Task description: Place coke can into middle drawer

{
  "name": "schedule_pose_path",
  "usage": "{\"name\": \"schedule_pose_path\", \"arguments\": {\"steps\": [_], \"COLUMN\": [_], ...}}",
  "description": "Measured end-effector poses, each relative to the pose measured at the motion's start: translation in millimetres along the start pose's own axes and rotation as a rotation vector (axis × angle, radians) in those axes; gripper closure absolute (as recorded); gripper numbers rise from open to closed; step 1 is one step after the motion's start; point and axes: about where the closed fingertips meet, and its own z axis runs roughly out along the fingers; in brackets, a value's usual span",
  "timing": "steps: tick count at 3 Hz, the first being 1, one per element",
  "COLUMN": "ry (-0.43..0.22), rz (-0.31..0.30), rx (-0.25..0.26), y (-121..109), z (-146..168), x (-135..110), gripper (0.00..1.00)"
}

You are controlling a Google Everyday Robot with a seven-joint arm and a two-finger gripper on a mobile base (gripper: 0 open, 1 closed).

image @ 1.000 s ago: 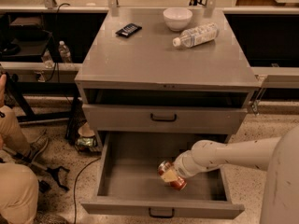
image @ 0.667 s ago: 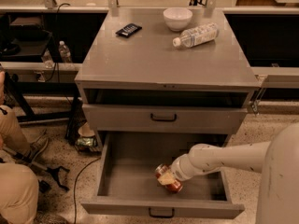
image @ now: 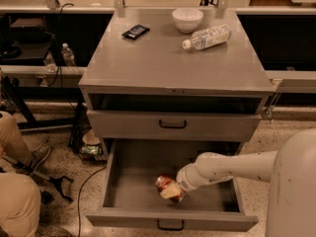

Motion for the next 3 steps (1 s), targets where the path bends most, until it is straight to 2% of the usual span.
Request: {"name": "schedule_pose_path", "arguments": {"steps": [1, 2, 3], "ry": [-0.006, -0.073, -0.07], "rz": [-0.008, 0.012, 0.011], "rx": [-0.005, 0.037, 0.033], "y": [-1, -34, -32], "z": [1, -71, -65], "x": [-4, 14, 12], "gripper": [0.0, 0.0, 0.0]}}
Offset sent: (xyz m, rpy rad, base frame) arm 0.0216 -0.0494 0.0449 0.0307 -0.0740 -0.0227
